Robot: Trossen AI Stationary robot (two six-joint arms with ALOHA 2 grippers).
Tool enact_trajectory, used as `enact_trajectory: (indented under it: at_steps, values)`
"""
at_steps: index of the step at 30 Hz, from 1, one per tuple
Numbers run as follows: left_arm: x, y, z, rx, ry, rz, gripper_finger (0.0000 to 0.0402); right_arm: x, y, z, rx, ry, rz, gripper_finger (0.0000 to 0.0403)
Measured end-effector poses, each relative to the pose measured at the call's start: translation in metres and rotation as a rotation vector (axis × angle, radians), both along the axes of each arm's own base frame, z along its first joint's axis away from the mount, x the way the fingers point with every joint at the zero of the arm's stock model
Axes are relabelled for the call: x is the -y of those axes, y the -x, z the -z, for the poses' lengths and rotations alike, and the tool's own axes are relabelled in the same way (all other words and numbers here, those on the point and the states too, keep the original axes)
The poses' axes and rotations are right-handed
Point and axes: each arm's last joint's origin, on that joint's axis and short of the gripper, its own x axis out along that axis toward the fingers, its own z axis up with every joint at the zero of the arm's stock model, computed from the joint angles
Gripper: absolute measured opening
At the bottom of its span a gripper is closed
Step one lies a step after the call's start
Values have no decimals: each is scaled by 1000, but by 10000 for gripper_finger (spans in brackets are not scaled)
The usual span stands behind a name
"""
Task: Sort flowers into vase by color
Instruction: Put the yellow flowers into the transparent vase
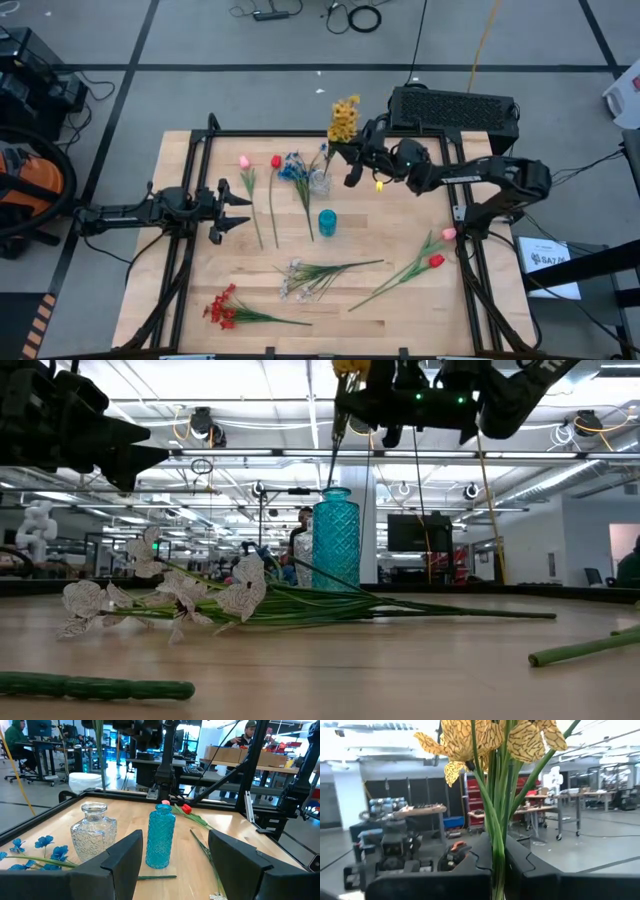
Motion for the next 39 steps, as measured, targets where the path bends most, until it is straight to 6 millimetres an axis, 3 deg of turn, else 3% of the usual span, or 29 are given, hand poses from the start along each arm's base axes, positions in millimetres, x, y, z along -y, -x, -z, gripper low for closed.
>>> enact_trajectory:
  at_steps: [20, 39]
  values:
    - [0, 0, 0, 0, 0, 0, 234, 6, -24, 53, -170, -58, -6, 6]
    - [0, 0, 0, 0, 0, 0, 234, 5, -27, 68, -272, -91, -8, 18]
